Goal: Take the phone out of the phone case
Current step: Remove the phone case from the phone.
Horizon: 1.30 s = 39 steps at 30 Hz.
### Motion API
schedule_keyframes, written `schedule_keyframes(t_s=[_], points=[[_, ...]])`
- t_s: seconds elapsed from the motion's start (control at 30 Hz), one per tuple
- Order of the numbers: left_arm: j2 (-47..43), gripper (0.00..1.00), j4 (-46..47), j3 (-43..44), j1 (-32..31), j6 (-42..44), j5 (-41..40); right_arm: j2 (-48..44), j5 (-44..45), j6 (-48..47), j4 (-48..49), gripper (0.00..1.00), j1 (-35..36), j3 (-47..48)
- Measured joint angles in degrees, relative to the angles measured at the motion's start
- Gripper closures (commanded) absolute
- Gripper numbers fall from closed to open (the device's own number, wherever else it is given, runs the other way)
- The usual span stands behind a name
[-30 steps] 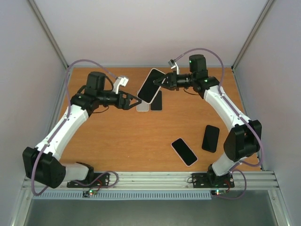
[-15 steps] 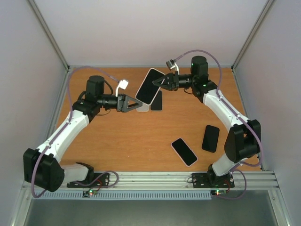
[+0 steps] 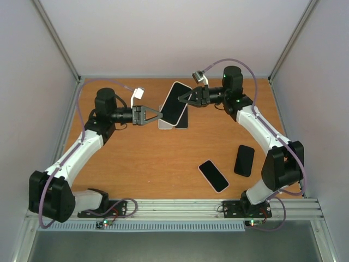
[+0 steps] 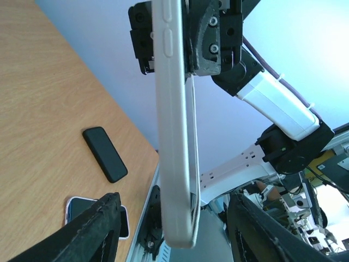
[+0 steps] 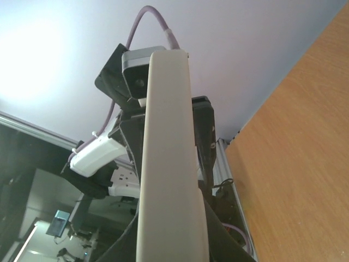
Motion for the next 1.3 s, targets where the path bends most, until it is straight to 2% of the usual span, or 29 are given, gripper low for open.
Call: schedule_keyframes(t_s=[0.33,0.53,0.67,0.8,0.9,0.97,1.13,1.3], points=[[0.42,0.48,-0.31,0.48,0.07,0.63,-0.17,-1.64,-0.81,-0.2,0.04,0.99,0.0,-0.66],[0.72,0.55,0.74,0.46,-1.9,-0.5,1.18,-1.64,-1.25,-0.7,-1.05,0.99,0.35,-0.72],[0.72,0.66,2.14,0.37,-3.13,-2.21,2.27,-1.64,-1.62,-2.51,-3.91,0.97,1.38,-0.63],[0.83,0.84,4.35,0.24,-3.63,-4.31,2.89,-1.62,-2.05,-4.87,-7.56,0.96,2.69,-0.44],[1.16,0.93,6.25,-0.44,-3.63,-6.6,3.1,-1.42,-2.23,-6.67,-9.77,0.91,2.97,1.2],[1.33,0.99,7.69,-0.7,-3.56,-9.07,2.84,-1.09,-2.03,-8.48,-10.86,0.81,2.97,2.32],[1.38,1.0,11.15,-1.62,-3.21,-12.07,2.03,0.04,-2.25,-9.03,-12.87,0.66,2.97,5.22],[1.68,1.0,16.96,-2.64,-1.97,-16.92,0.96,0.2,-1.46,-3.93,-8.04,0.63,2.97,5.38]])
